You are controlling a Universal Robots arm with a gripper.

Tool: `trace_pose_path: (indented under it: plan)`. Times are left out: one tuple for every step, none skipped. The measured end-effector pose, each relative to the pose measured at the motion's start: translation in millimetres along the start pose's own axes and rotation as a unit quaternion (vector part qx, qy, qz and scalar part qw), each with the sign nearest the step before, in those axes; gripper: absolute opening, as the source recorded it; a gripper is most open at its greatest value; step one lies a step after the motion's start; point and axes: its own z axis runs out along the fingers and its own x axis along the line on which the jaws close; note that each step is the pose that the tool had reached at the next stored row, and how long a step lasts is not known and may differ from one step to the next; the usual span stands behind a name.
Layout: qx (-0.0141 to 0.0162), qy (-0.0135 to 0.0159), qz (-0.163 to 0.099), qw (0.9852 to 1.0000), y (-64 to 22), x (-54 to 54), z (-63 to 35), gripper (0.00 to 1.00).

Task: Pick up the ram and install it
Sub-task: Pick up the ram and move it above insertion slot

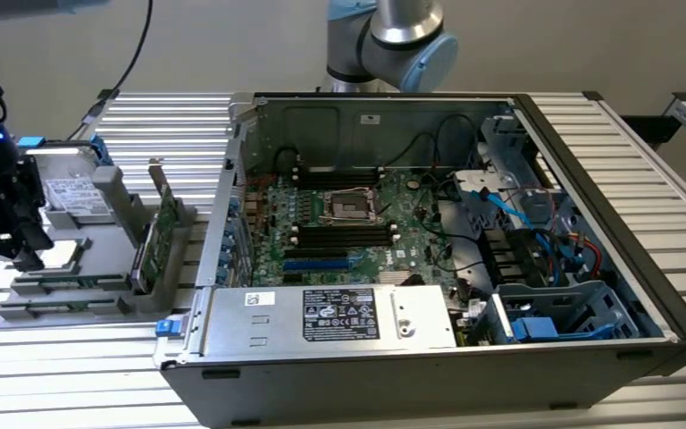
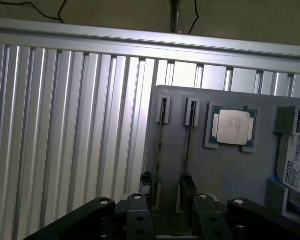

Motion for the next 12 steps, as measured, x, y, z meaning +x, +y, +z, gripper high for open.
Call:
trace_pose_path:
  plan:
    - [0.0000, 0.0000, -0.001, 1.0000, 0.0, 0.4, 1.8, 0.36]
    - [0.0000, 0.0000, -0.001, 1.0000, 0.0, 0.7, 3.6, 0.36]
    - [0.0001, 0.0000, -0.002, 1.0000, -0.1, 1.1, 5.4, 0.36]
    - [0.0002, 0.0000, -0.003, 1.0000, -0.1, 1.5, 7.3, 0.36]
    - [0.0002, 0.0000, -0.003, 1.0000, -0.1, 1.8, 9.2, 0.36]
    - [0.0003, -0.0001, -0.004, 1.0000, -0.1, 2.0, 11.0, 0.36]
    - [0.0003, -0.0001, -0.004, 1.0000, -0.1, 2.3, 12.9, 0.36]
    - [0.0004, -0.0001, -0.005, 1.0000, -0.2, 2.6, 14.8, 0.36]
    - [0.0004, -0.0001, -0.006, 1.0000, -0.2, 2.9, 16.5, 0.36]
    - [0.0005, -0.0001, -0.006, 1.0000, -0.3, 3.2, 18.3, 0.36]
    - [0.0006, -0.0001, -0.007, 1.0000, -0.3, 3.5, 20.2, 0.36]
    - [0.0006, -0.0001, -0.008, 1.0000, -0.3, 3.8, 22.0, 0.36]
